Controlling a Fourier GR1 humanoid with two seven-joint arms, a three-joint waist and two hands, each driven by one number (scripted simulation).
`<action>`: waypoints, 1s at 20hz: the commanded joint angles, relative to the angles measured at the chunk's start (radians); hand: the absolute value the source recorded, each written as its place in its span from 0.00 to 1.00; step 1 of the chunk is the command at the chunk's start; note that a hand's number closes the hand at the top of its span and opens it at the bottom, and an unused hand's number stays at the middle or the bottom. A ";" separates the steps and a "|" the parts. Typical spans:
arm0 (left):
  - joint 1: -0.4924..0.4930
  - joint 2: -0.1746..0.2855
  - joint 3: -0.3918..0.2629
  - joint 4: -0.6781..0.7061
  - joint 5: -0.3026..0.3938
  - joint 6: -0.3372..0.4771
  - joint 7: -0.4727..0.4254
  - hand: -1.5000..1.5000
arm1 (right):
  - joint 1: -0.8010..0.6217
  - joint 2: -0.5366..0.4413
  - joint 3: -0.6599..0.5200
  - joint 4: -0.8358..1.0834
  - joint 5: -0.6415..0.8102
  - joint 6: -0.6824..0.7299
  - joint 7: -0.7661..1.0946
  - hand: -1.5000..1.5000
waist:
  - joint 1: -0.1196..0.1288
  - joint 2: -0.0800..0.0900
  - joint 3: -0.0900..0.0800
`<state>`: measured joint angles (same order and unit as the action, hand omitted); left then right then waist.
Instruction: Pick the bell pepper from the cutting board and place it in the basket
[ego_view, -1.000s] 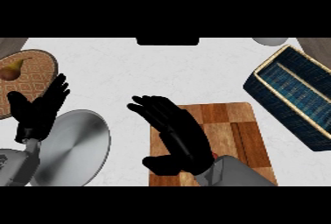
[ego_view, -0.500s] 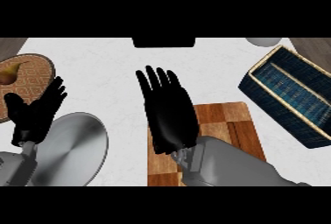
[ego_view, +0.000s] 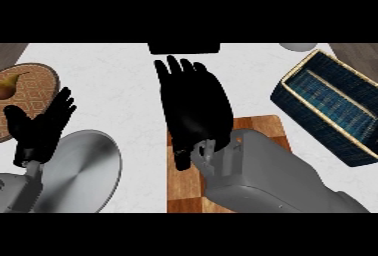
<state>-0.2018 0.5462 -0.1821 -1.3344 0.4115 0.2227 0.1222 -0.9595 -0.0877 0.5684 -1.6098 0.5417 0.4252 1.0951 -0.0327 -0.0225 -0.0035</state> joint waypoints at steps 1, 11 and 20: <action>-0.003 0.002 0.017 0.004 0.007 0.000 0.007 0.50 | -0.027 0.015 -0.062 -0.043 -0.132 0.240 0.253 0.00 | -0.013 -0.002 0.001; 0.013 0.012 0.031 -0.033 0.001 -0.007 0.031 0.50 | 0.128 -0.100 -0.134 -0.442 -0.276 0.206 0.337 0.00 | -0.017 0.001 0.004; 0.011 -0.035 0.021 -0.028 -0.030 -0.022 0.004 0.50 | 0.497 -0.185 0.019 -0.614 -0.068 0.088 0.173 0.00 | 0.016 0.018 0.004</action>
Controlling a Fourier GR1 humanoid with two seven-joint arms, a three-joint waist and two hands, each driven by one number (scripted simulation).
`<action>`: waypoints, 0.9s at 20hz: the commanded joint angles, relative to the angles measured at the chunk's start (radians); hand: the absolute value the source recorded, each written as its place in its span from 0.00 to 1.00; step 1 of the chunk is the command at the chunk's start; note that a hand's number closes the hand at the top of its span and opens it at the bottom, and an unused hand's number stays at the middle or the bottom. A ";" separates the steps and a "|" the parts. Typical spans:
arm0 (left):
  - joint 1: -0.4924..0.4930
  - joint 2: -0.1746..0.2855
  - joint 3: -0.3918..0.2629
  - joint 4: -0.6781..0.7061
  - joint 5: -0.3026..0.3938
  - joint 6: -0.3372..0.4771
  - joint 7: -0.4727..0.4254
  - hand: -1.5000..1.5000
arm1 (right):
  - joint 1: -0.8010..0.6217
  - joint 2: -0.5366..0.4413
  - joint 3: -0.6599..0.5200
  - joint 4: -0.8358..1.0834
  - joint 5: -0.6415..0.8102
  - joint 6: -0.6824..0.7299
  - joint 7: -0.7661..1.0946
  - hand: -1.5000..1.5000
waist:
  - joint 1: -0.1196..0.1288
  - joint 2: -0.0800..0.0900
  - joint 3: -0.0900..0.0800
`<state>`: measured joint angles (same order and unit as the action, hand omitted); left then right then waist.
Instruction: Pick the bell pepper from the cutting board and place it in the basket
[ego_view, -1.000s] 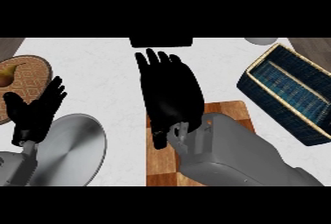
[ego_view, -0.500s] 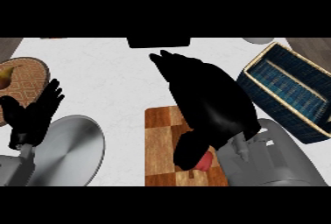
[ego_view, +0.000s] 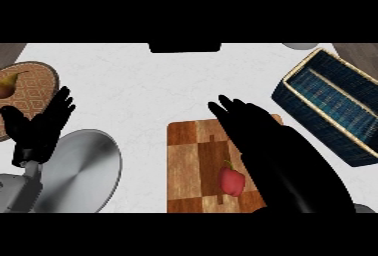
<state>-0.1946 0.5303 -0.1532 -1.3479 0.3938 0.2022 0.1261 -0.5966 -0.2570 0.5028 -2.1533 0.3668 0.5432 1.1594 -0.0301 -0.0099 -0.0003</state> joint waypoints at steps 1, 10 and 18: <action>0.007 -0.015 0.004 0.015 -0.014 -0.015 -0.012 0.50 | 0.182 -0.031 0.091 -0.178 0.101 -0.006 0.134 0.00 | 0.008 0.004 0.000; 0.026 -0.028 0.018 -0.031 -0.044 -0.035 0.002 0.50 | 0.360 0.050 0.158 0.133 0.466 -0.333 -0.296 0.00 | 0.037 0.010 0.002; -0.010 -0.074 0.053 -0.055 -0.086 -0.045 0.066 0.50 | 0.437 0.016 0.081 0.298 0.472 -0.334 -0.434 0.00 | 0.031 0.010 0.001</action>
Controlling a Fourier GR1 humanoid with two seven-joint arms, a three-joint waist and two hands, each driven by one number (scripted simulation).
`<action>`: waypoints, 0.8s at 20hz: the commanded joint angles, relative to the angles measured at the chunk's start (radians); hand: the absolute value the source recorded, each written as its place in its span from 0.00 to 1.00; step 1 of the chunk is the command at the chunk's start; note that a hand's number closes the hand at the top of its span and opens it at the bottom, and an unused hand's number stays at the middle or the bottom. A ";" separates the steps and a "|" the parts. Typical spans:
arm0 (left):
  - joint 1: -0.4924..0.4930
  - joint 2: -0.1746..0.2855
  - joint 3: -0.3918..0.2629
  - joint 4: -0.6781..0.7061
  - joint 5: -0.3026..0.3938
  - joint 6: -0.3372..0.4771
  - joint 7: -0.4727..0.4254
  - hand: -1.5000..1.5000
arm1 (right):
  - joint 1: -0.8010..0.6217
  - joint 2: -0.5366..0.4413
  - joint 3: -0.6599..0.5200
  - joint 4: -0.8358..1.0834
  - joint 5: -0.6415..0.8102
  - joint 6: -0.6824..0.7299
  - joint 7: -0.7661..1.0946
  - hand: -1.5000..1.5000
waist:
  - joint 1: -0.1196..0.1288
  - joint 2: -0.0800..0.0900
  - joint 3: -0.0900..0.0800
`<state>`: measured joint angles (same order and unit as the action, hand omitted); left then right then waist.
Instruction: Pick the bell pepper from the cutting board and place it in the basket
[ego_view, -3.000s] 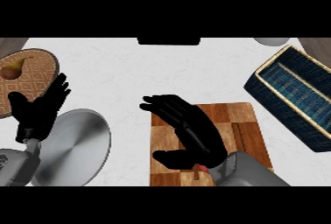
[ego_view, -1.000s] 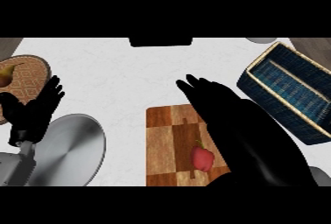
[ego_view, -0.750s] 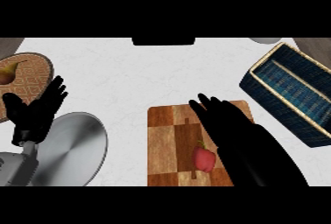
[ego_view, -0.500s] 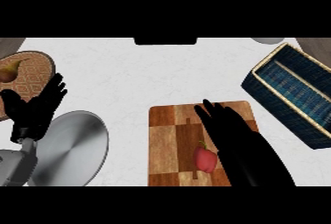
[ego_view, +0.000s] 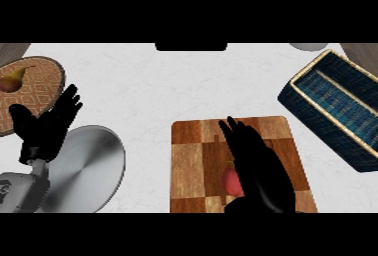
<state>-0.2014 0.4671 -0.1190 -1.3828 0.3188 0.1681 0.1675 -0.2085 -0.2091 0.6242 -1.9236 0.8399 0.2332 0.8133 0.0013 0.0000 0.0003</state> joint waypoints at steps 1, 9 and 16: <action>0.052 0.027 0.061 0.014 0.013 -0.065 -0.050 0.50 | 0.069 0.002 0.012 0.104 0.040 -0.051 -0.054 0.00 | 0.002 0.000 0.000; -0.006 -0.072 0.091 0.080 -0.089 -0.064 -0.047 0.50 | 0.083 0.036 -0.025 0.139 0.093 0.008 -0.111 0.00 | -0.003 0.000 0.000; 0.003 -0.094 0.120 0.031 -0.133 -0.079 -0.013 0.50 | 0.187 0.004 -0.071 0.020 0.055 0.044 -0.186 0.00 | -0.003 -0.001 0.000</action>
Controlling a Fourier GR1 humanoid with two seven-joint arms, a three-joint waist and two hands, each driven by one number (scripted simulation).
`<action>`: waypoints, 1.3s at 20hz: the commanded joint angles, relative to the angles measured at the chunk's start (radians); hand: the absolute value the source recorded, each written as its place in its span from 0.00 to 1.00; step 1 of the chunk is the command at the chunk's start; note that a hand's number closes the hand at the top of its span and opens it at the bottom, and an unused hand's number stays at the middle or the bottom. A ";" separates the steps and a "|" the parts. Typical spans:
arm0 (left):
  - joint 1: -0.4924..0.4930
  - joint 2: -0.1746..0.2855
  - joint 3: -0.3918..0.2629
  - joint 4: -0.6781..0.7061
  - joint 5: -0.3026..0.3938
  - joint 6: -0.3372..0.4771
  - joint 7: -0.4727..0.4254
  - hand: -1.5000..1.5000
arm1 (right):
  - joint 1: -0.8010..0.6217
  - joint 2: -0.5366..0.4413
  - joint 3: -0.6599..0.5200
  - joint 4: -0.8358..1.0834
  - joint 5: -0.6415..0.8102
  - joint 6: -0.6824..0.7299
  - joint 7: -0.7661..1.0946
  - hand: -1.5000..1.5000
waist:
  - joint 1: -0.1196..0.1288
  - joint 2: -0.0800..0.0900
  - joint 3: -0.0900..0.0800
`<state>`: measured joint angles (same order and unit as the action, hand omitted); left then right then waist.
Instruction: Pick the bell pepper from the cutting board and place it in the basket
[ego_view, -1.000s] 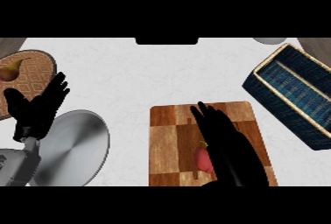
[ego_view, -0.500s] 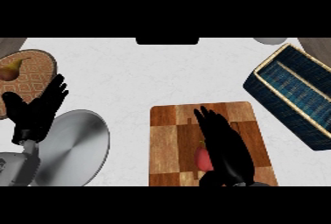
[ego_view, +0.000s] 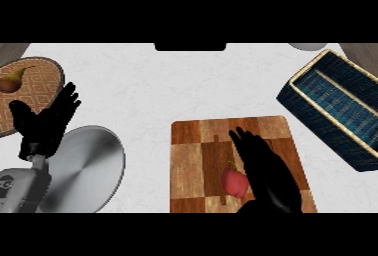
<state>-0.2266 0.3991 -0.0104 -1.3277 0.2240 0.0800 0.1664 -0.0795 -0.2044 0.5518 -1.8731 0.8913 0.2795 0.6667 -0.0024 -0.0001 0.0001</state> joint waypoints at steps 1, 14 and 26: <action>0.016 0.003 0.040 0.014 -0.010 -0.045 -0.007 0.50 | 0.019 0.008 -0.031 0.024 -0.030 0.008 -0.082 0.00 | 0.002 0.000 0.000; 0.009 -0.061 0.088 -0.034 -0.079 -0.044 0.040 0.50 | 0.048 0.063 0.015 0.022 0.121 0.043 -0.051 0.00 | 0.002 0.000 0.000; -0.044 -0.089 0.118 0.044 -0.115 -0.092 -0.002 0.50 | -0.029 0.074 0.013 0.246 0.215 0.028 -0.174 1.00 | 0.000 0.001 0.000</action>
<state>-0.2114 0.3133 0.0877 -1.3694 0.1240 0.0056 0.2020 -0.0587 -0.1503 0.5702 -1.6942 1.0814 0.2928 0.5190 0.0003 -0.0007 -0.0003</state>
